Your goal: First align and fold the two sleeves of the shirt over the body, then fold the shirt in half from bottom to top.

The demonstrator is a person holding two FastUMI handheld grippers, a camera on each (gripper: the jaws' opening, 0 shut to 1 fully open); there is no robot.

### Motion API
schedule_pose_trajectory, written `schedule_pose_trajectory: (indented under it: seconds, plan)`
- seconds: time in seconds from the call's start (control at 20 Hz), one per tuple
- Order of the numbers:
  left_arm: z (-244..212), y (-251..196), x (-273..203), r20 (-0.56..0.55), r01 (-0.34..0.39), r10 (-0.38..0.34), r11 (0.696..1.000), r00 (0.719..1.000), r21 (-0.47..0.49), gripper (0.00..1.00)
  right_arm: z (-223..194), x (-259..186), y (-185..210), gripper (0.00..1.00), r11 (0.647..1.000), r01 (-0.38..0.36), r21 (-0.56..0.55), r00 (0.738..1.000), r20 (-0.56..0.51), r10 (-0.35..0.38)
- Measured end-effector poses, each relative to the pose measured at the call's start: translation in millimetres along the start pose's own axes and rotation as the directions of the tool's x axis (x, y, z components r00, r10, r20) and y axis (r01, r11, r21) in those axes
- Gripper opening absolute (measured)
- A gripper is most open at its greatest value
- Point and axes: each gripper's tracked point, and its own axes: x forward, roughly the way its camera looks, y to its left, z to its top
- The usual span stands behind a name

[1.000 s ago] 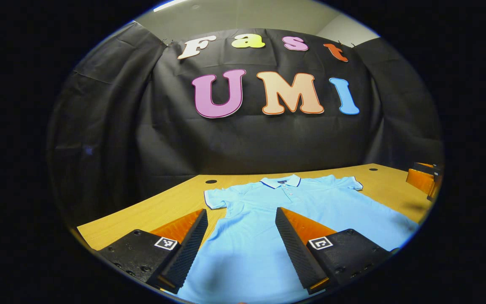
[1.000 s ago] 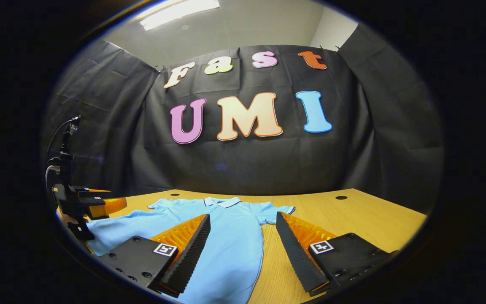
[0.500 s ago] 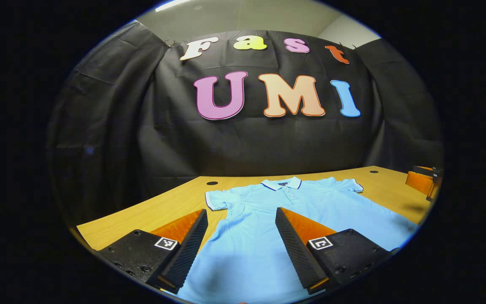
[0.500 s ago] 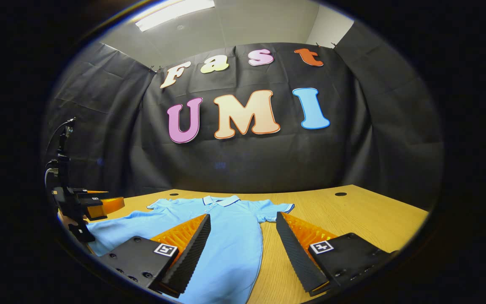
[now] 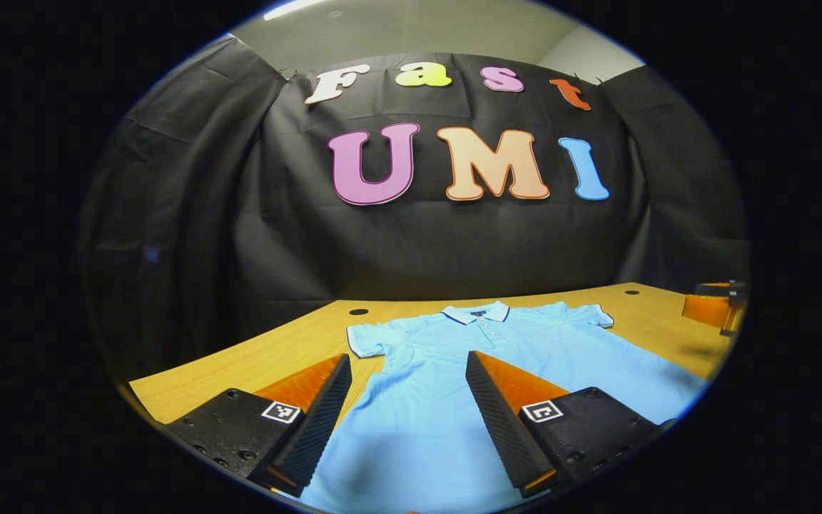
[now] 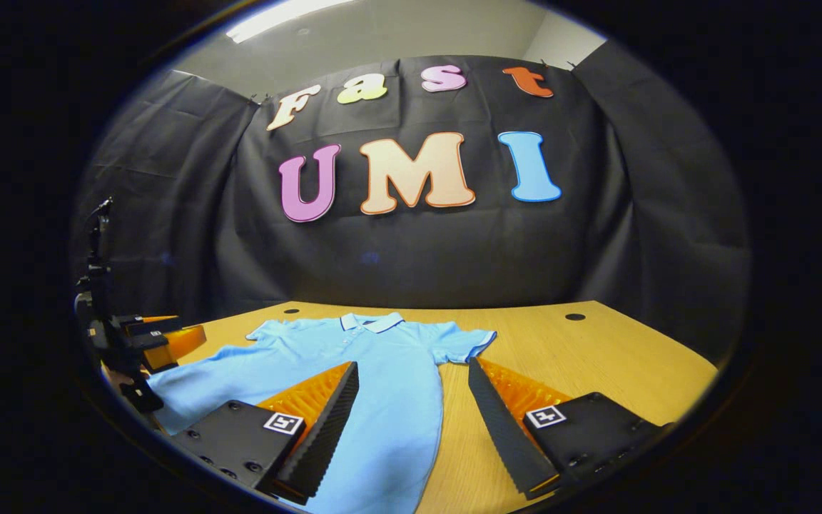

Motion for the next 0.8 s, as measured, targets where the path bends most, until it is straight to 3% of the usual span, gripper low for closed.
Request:
schedule_pose_trajectory:
  seconds: [0.15, 0.2, 0.35, 0.8]
  plan:
    - [0.0, -0.4, 0.1, -0.002, 0.002, -0.002, 1.0, 1.0, -0.003, 0.96, 29.5, 19.6, 11.4, 0.97, 0.999, -0.028, -0.038, 1.0, -0.006, 0.028]
    - [-0.7, -0.2, 0.6, -0.004, 0.002, -0.002, 1.0, 1.0, -0.004, 0.96, 39.7, 29.7, 13.9, 0.94, 0.999, -0.04, -0.033, 0.999, -0.013, 0.04]
    - [-2.7, -0.3, 0.3, -0.019, 0.007, -0.007, 1.0, 1.0, -0.002, 0.96, 54.9, 69.4, 10.4, 0.97, 0.998, -0.06, 0.018, 0.996, -0.065, 0.061]
    - [-2.7, -2.0, -0.4, -0.023, 0.024, -0.024, 1.0, 0.999, -0.002, 0.96, 30.6, 210.8, -61.0, 0.97, 0.987, 0.093, 0.129, 0.958, -0.282, -0.054]
